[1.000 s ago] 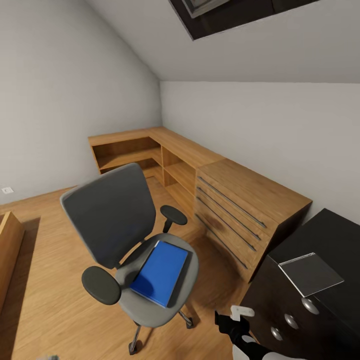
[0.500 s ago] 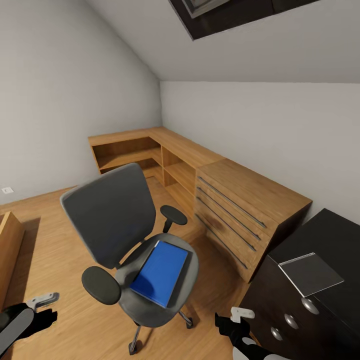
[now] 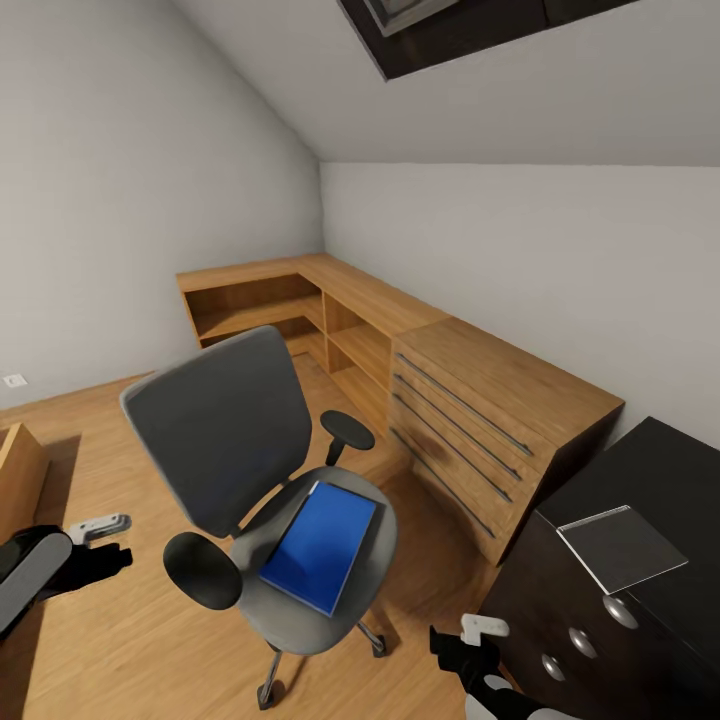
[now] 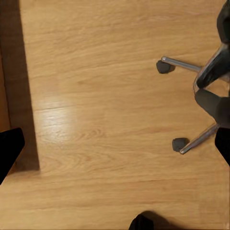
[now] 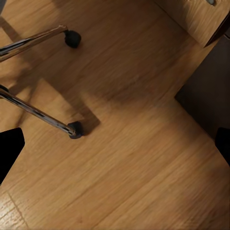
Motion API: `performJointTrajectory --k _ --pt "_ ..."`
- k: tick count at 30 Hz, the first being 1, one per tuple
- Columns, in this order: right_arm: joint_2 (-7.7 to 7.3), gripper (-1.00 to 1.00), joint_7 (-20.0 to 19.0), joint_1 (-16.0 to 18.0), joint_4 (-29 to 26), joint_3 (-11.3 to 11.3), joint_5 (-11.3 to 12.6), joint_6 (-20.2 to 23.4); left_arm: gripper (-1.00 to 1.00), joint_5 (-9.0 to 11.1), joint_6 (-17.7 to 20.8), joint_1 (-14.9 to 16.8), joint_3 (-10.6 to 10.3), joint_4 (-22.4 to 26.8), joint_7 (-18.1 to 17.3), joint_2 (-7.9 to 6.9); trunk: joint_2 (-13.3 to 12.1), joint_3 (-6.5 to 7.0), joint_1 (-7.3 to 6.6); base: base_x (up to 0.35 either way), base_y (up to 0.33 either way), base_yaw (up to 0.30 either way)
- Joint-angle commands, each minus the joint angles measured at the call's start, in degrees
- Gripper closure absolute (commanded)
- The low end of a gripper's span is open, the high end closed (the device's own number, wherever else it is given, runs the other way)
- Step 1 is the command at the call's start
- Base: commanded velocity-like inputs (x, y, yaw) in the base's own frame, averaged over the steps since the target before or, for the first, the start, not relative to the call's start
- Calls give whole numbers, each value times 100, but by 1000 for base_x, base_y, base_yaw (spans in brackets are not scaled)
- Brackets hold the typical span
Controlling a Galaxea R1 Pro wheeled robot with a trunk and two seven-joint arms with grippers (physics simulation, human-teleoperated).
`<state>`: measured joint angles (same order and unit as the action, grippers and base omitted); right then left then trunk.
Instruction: In the bedroom, organize the workspace by keeping the computer under the desk, ensuring the monitor is on the desk, placing the keyboard on the desk next to the monitor, placing the mouse on the desk next to the keyboard, moving the folder from the swivel chair onto the desk next to the mouse, stacking the notebook on top of the folder with the pen on top of the notebook, and positioning the swivel chair next to the desk.
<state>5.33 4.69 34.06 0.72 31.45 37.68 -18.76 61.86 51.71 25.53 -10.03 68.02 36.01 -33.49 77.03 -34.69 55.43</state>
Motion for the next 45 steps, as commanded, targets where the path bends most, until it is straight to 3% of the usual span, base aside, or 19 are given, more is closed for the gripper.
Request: performJointTrajectory --k 1,8,11,25,28,30,31,33,35,40,45 --pt "3 -100 23 3 8 48 -16 -14 -100 146 38 85 4 33 68 -5 3 -6 0 0 0 0" --pt "3 -100 23 -12 8 45 -142 -18 -100 703 97 338 33 200 88 -3 3 -6 0 0 0 0" --pt "3 -100 23 -13 8 45 -151 -18 -100 834 105 405 35 306 96 -29 3 -6 0 0 0 0" --pt "3 -100 23 -13 8 45 -162 -16 -100 890 119 705 -29 545 38 14 3 -6 0 0 0 0" --pt "3 -100 23 -13 8 45 -163 -18 -100 895 123 712 -329 707 1 30 3 -6 0 0 0 0" --pt "3 -100 23 -13 8 45 -164 -18 -100 907 121 715 -678 935 -25 40 3 -6 0 0 0 0" --pt "3 -100 23 -13 8 45 -164 -19 -100 916 121 715 -758 997 -28 50 3 -6 0 0 0 0" --pt "3 -100 23 -13 8 45 -164 -20 -100 959 121 716 -955 1145 -33 116 3 -6 0 0 0 0" --pt "3 -100 23 -13 8 45 -164 -20 -100 999 120 716 -1105 1241 -24 272 3 -6 0 0 0 0" --pt "1 -100 23 -13 8 45 -164 -20 -100 1004 114 718 -1316 1289 26 641 3 -6 0 0 0 0" --pt "-1 -100 23 -13 8 45 -170 -18 -100 982 108 722 -1410 1289 295 1225 3 -6 0 0 0 0"
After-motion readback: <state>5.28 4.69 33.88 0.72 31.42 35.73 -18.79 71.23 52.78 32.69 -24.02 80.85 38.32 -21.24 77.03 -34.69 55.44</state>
